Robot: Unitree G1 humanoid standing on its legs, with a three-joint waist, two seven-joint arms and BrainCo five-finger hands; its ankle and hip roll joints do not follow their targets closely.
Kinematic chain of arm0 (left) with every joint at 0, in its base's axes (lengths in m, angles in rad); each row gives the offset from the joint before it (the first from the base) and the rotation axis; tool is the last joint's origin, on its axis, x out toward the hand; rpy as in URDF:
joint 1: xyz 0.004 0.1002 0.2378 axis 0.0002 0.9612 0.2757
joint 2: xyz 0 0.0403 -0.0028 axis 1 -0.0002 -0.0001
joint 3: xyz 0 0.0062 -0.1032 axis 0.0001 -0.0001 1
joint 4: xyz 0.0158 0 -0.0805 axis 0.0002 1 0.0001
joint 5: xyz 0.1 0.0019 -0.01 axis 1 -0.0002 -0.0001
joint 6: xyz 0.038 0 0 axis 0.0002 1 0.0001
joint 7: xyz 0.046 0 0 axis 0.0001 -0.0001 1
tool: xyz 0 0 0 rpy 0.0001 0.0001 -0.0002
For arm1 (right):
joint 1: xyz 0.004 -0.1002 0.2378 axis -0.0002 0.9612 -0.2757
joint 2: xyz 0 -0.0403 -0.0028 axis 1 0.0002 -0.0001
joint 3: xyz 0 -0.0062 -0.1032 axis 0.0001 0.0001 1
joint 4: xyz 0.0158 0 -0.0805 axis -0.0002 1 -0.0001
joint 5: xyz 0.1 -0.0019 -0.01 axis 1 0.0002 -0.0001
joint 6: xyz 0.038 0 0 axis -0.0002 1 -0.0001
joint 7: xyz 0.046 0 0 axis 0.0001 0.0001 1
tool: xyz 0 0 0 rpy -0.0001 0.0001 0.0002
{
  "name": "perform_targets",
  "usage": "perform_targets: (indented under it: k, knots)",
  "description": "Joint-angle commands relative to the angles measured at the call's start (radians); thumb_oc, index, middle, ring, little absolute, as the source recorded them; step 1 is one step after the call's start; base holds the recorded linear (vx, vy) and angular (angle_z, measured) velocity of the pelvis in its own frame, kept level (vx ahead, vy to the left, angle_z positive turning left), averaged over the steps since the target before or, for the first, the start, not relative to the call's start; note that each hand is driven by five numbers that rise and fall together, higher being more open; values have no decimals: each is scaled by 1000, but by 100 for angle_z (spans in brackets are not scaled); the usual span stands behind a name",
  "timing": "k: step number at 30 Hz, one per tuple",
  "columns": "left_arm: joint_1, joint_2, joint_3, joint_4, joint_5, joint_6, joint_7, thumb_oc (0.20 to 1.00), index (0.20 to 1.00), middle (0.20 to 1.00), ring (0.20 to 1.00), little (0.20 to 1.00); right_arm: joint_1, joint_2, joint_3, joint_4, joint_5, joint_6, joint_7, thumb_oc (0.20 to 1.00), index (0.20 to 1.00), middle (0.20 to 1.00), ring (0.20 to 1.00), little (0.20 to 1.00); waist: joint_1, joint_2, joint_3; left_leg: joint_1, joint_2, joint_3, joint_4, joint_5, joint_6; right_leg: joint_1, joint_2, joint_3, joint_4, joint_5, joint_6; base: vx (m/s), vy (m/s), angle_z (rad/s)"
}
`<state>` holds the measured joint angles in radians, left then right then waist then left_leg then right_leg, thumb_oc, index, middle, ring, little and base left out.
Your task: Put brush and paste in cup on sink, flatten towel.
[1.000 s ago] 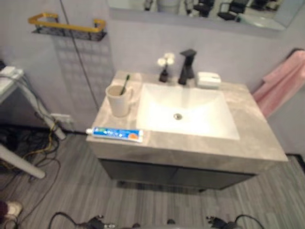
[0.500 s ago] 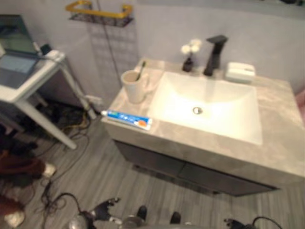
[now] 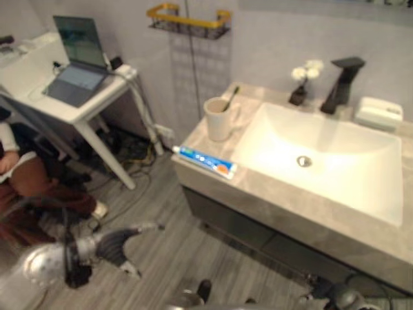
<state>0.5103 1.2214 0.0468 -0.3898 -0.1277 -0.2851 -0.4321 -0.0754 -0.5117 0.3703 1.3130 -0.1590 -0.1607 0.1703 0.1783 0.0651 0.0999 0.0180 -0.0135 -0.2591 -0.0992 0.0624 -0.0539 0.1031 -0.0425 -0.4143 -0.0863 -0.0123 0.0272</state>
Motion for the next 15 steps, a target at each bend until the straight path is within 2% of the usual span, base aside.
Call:
perform_targets:
  k: [1,6,7,9,13,15]
  knots:
    - [36,27,171,-33,-53,-52,92,1000,1000,1000,1000,1000,-27,10,59,-9,-19,7,14,1000,1000,1000,1000,1000,-3,-60,-20,-5,-1,65,12,-50,-4,35,-47,39,3,-1,58,23,40,2]
    - [17,-15,316,-7,-10,-73,188,1000,1000,1000,1000,1000,10,46,48,-11,-16,20,26,1000,1000,1000,1000,1000,-9,-62,-32,1,-7,99,12,-61,4,23,-60,77,-1,13,70,21,57,-10]
    - [16,-15,315,-7,-8,-74,190,1000,1000,1000,1000,1000,9,46,49,-11,-16,21,26,1000,1000,1000,1000,1000,-6,-62,-32,1,-7,102,12,-61,4,22,-60,80,-1,13,70,20,95,-32]
    - [2,17,379,46,76,-86,238,1000,1000,1000,1000,1000,28,53,31,-9,-7,27,34,1000,1000,1000,1000,1000,-21,-57,-37,8,-10,125,12,-72,10,16,-68,105,-1,19,78,22,91,-40]
    - [-49,24,378,155,122,-87,284,1000,1000,1000,1000,1000,54,63,20,-22,9,35,50,1000,1000,1000,1000,1000,-42,-54,-43,21,-11,163,12,-85,20,9,-77,140,-1,26,83,21,73,-37]
    - [-84,27,347,220,134,-84,297,1000,1000,1000,1000,1000,61,70,27,-28,8,37,57,1000,1000,1000,1000,1000,-58,-54,-45,27,-13,180,12,-90,26,6,-81,160,-1,29,85,11,62,-31]
